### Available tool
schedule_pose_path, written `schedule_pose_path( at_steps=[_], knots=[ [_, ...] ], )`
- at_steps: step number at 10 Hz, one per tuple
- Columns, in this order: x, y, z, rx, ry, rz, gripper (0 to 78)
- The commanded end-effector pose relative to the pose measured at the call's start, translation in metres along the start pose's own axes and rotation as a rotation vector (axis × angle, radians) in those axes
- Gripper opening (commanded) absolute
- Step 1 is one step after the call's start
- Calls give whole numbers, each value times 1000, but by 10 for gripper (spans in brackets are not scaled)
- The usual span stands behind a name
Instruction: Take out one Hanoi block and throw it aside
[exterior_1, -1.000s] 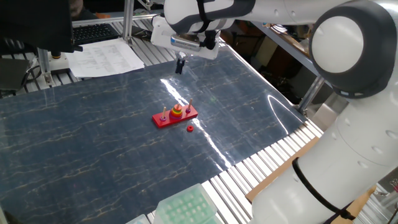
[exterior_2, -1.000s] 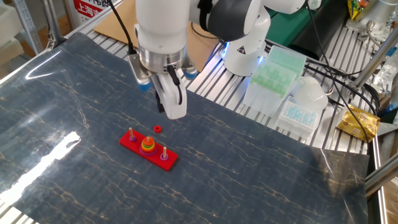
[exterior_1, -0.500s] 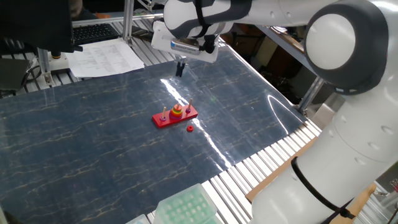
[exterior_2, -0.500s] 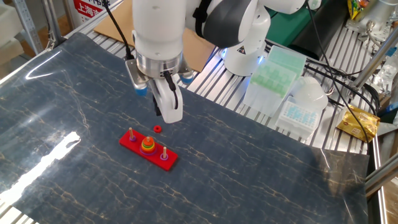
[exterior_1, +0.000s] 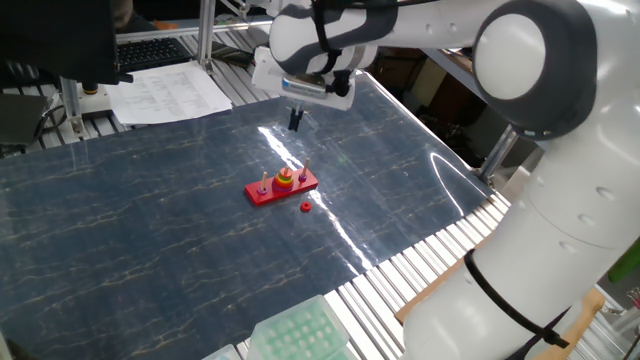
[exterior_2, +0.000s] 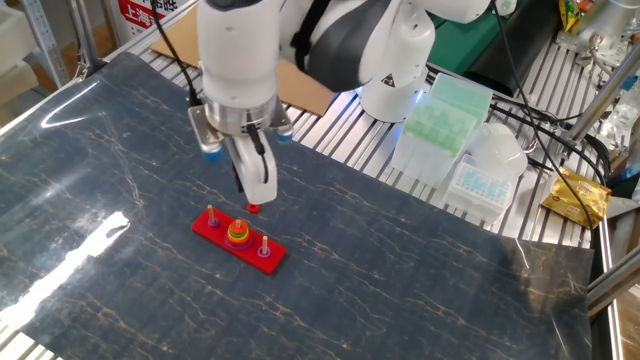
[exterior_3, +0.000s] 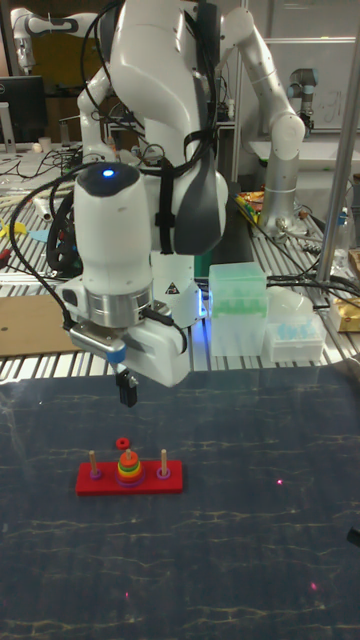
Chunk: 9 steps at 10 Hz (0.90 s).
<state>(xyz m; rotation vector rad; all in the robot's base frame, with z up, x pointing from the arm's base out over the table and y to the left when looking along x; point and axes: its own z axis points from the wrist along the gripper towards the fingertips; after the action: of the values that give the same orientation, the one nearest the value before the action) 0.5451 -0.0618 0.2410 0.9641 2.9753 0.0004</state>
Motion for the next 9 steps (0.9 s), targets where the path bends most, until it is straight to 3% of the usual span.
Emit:
schedule_pose_path(
  at_steps=[1,9],
  knots=[
    [0,-6,18,-10,-16,-4,0],
    [3,-16,53,-35,-34,-8,0]
  ],
)
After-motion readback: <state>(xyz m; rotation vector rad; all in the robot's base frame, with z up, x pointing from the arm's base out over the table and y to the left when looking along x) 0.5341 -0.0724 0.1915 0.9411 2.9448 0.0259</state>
